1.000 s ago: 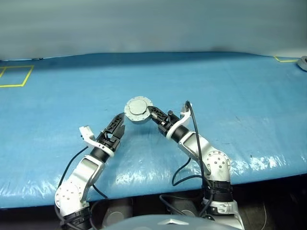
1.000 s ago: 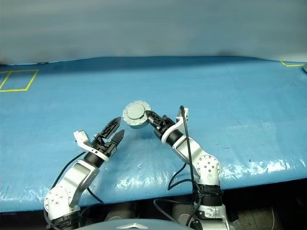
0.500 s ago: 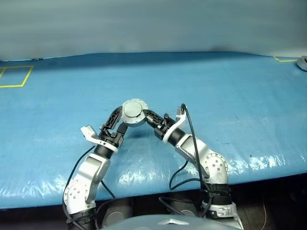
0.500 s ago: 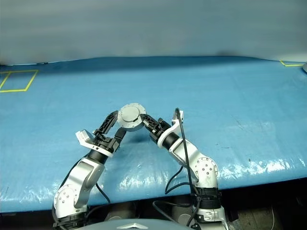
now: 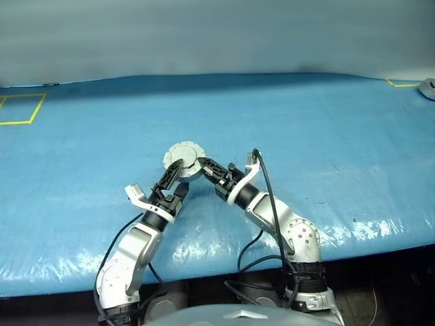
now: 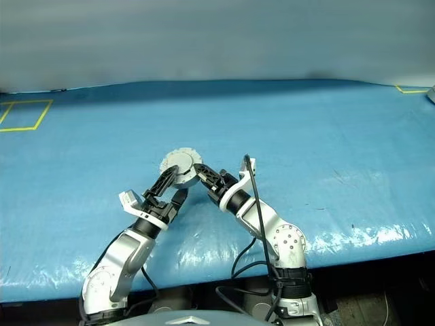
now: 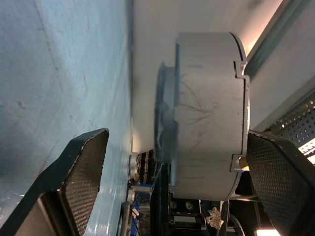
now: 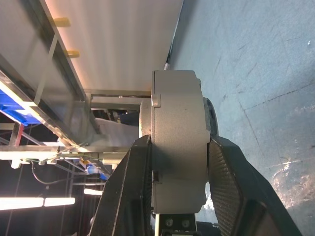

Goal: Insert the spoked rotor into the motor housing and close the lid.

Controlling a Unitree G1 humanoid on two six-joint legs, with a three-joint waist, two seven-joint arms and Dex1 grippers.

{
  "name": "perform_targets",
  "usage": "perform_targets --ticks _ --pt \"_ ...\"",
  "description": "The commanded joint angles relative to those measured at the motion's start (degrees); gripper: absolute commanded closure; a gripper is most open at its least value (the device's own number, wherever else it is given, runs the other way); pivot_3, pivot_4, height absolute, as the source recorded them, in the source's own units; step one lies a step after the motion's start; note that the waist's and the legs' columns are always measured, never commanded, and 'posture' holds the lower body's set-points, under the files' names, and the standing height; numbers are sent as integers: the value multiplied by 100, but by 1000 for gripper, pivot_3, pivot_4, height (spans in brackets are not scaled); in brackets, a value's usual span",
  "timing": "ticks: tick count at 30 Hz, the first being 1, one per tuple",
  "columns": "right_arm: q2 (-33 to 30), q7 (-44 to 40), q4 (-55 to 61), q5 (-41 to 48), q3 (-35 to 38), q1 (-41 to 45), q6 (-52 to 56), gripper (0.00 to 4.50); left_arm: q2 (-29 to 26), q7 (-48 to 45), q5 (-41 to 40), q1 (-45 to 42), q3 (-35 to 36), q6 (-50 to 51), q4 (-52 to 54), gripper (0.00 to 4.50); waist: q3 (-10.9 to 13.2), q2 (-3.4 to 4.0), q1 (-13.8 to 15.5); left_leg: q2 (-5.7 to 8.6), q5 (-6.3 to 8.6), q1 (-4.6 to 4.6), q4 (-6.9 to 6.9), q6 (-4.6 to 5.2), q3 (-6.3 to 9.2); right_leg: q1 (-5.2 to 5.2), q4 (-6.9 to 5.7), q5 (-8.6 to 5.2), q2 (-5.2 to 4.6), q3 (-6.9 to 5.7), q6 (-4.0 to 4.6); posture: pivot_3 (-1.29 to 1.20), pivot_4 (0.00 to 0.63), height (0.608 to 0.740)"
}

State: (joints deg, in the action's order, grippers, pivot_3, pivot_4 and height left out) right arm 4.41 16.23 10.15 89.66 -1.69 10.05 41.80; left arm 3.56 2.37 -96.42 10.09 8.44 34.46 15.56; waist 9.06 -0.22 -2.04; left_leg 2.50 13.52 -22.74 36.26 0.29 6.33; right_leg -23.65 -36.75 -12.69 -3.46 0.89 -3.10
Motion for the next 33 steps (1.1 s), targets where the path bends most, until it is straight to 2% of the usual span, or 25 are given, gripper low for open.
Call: perform_targets --ticks 1,10,13,18,23,27,30,33 --pt "336 -264 445 244 -52 194 -55 3276 138 -128 -25 19 -33 -51 196 0 0 0 2 0 0 0 2 0 0 2 0 -1 0 0 2 0 150 740" --pt "319 -215 475 300 -301 15 125 3276 121 -492 46 -316 -36 -43 -80 0 0 0 -1 -1 0 0 6 0 -2 2 -2 -1 2 0 2 0 150 740" --pt "291 -213 481 317 -315 15 144 3276 222 -583 101 -467 16 -155 -146 595 0 0 -1 0 0 0 8 0 -4 2 -3 0 2 1 0 0 150 740" --pt "256 -205 483 360 -336 10 160 3276 281 -539 149 -641 13 -275 -200 2180 0 0 1 0 0 -1 13 1 -2 4 -2 3 2 0 -4 0 150 740" --pt "196 -224 538 323 -370 -37 200 3276 315 -522 158 -629 -59 -294 -111 2147 0 0 -3 0 0 -1 16 1 -3 4 -3 3 2 1 -4 0 150 740" --pt "-63 -389 761 -312 -418 -98 167 3276 300 -435 240 -604 -48 -356 -51 2147 0 0 1 0 0 -1 17 1 -2 5 -3 3 2 0 -5 0 150 740" --pt "-785 -733 1086 -1682 -654 -146 101 2261 185 -290 499 -755 69 -508 -102 2147 0 0 6 3 2 -1 24 3 -4 9 -2 3 2 0 -7 0 150 740" --pt "-1822 -1084 1455 -3437 -1290 -186 -104 1265 -87 -171 831 -1226 357 -675 -475 2147 1 -2 44 7 2 -3 41 3 -8 12 -4 4 3 -2 -9 0 150 740"
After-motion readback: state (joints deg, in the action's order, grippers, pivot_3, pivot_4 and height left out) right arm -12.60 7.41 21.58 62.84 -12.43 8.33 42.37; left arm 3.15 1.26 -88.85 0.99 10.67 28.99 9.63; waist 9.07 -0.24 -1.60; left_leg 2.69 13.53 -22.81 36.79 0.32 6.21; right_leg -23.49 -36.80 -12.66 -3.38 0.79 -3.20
